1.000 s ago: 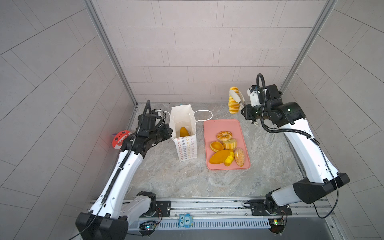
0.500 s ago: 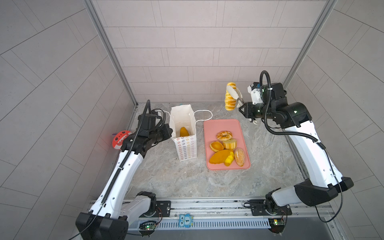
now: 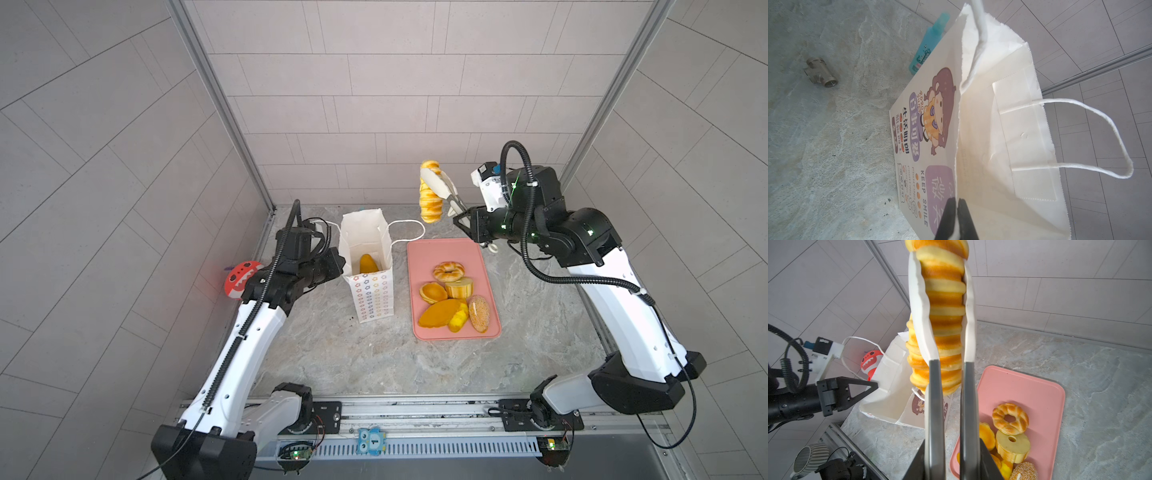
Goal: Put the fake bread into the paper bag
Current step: 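Carry the spiral roll with the right gripper over the bag opening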
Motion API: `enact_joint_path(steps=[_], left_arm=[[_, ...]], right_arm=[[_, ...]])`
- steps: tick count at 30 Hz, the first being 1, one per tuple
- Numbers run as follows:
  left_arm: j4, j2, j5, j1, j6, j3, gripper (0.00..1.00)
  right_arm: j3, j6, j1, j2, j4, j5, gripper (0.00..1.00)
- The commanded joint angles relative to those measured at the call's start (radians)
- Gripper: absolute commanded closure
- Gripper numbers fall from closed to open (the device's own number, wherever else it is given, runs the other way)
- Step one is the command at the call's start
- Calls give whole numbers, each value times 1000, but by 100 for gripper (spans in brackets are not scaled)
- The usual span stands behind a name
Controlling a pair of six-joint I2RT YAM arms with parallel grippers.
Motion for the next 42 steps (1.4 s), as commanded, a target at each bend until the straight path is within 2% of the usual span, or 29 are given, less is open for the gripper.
enact_joint_path(steps=[1, 10, 19, 42], left_arm=[[13, -12, -3, 3, 1, -5, 94], [14, -14, -2, 3, 1, -9, 94], [17, -15, -2, 2, -4, -15, 94], [26, -15, 5, 3, -10, -20, 94]], right_arm=[[54, -7, 45, 18, 37, 36, 69], [157, -29, 184, 108, 5, 97, 69], [255, -58, 278, 200, -49, 173, 69], [308, -65, 350, 341, -90, 225, 69]])
